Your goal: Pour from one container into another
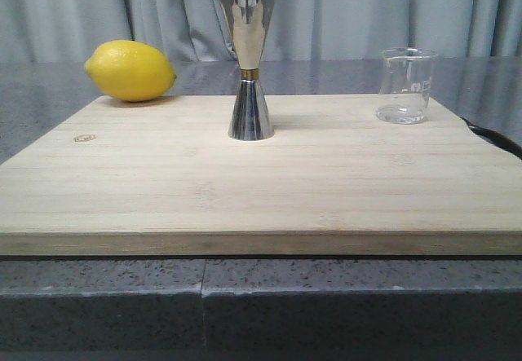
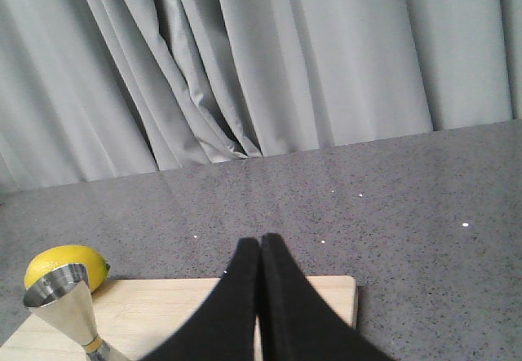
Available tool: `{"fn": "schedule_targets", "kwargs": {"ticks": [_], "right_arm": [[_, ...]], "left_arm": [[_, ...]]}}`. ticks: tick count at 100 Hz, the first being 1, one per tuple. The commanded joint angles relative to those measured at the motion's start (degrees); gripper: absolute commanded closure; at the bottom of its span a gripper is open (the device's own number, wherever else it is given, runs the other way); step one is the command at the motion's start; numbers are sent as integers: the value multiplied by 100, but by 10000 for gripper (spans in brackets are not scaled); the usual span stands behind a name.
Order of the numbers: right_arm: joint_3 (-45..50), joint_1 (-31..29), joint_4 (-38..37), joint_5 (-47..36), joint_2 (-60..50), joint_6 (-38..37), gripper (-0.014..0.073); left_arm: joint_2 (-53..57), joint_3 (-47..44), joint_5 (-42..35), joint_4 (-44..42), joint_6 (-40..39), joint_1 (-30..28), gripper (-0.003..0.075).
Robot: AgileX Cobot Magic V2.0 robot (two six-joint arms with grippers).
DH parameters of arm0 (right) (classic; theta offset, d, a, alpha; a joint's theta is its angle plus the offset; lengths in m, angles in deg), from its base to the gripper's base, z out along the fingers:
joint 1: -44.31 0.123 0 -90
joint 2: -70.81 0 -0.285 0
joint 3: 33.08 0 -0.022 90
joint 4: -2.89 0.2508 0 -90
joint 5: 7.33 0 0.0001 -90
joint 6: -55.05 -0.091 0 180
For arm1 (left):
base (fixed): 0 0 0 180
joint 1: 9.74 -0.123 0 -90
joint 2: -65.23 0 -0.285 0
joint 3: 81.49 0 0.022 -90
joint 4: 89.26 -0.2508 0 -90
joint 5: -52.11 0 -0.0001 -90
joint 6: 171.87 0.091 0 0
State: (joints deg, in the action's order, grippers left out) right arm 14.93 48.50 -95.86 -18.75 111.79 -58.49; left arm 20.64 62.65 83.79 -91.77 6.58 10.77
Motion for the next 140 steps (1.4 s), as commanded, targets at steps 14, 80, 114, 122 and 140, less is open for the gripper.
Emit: {"fn": "schedule_targets", "kwargs": {"ticks": [14, 80, 114, 122, 140], "right_arm": [[-154, -3, 49, 164, -12, 12, 665], [-154, -3, 49, 182, -12, 12, 665], [-154, -3, 49, 182, -12, 12, 665], [-154, -3, 45, 152, -12, 12, 665], [-154, -3, 45, 153, -12, 12, 665]], "left_arm": [[22, 152, -441, 6, -71, -2, 739], [2563, -2995, -3241, 102, -71, -1441, 739], [3873, -4183, -3237, 251, -71, -1632, 739], [3862, -4183, -3168, 251, -71, -1632, 739], [3862, -4183, -3168, -15, -71, -1618, 739]]}}
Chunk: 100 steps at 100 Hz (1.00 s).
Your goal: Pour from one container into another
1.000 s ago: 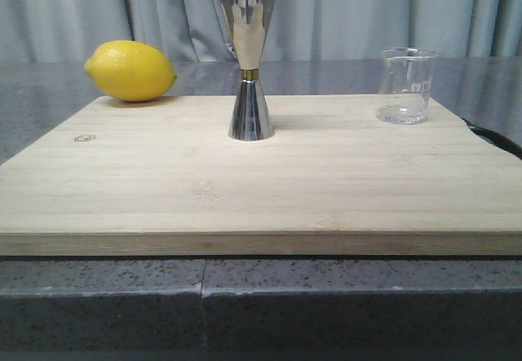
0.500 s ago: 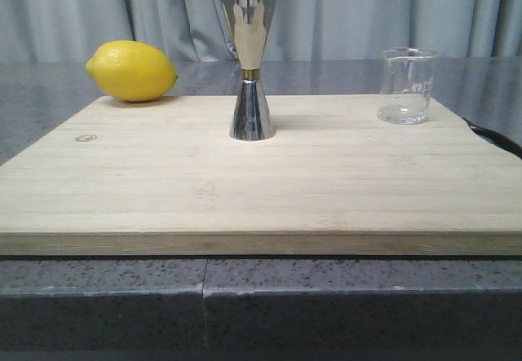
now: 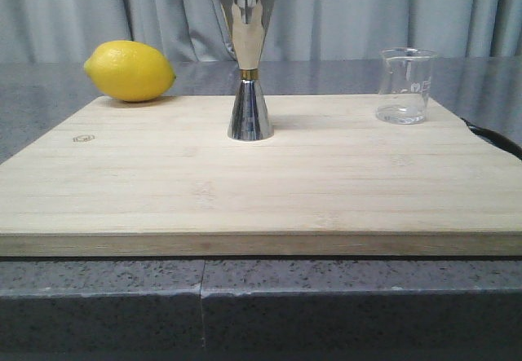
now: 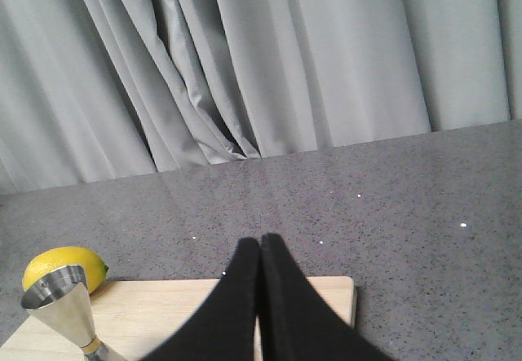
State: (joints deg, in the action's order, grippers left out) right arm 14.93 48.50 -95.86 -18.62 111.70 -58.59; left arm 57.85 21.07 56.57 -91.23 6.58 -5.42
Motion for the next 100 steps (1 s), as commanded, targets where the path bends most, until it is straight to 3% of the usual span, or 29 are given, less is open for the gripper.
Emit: {"fn": "schedule_targets", "kwargs": {"ticks": [1, 79, 100], "right_arm": [[-154, -3, 45, 139, -2, 21, 665], [-142, -3, -64, 179, -60, 21, 665], [695, -859, -403, 169, -1347, 21, 665]], "left_arm": [[141, -26, -446, -69, -71, 1, 739], [141, -26, -446, -69, -71, 1, 739], [141, -26, -446, -69, -71, 1, 739]]}}
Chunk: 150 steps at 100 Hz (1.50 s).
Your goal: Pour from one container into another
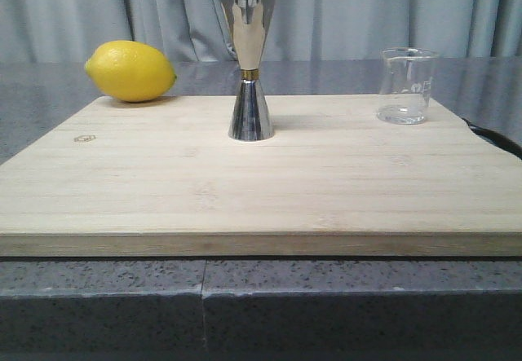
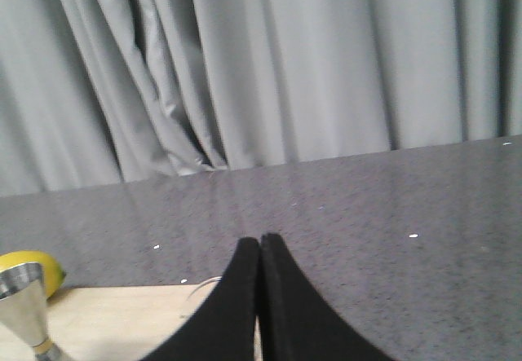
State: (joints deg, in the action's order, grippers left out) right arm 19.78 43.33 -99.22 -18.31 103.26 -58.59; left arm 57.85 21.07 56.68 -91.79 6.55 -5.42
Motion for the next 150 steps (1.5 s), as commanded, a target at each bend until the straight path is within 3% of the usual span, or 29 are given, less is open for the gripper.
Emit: {"fn": "schedule_targets", "kwargs": {"ticks": [1, 25, 35, 46, 65, 75, 85, 95, 107, 121, 150], "right_arm": [[278, -385, -67, 138, -599, 21, 665], [932, -563, -15, 91, -1583, 21, 665], [1221, -563, 688, 133, -1600, 351, 665], [1602, -292, 2581, 145, -1788, 2532, 665], [2155, 308, 7424, 669, -2356, 7274, 665], [2426, 321, 8832, 789, -2654, 9002, 665], [2694, 206, 9078, 355, -2642, 9348, 665], [2682, 186, 9400, 499, -2642, 9612, 665], [2682, 186, 10210, 391, -2642, 10655, 665], [2682, 186, 10846, 395, -2642, 11247, 665], [2682, 186, 10857, 405, -2642, 11280, 665]], "left_arm": [[141, -26, -457, -13, -69, 1, 739], [141, -26, -457, -13, -69, 1, 739], [141, -26, -457, -13, -69, 1, 739], [141, -26, -457, -13, -69, 1, 739], [141, -26, -457, -13, -69, 1, 739], [141, -26, -457, -13, -69, 1, 739], [141, -26, -457, -13, -69, 1, 739], [141, -26, -457, -13, -69, 1, 739], [141, -26, -457, -13, -69, 1, 739], [141, -26, -457, -13, -69, 1, 739], [141, -26, -457, -13, -69, 1, 739]]}}
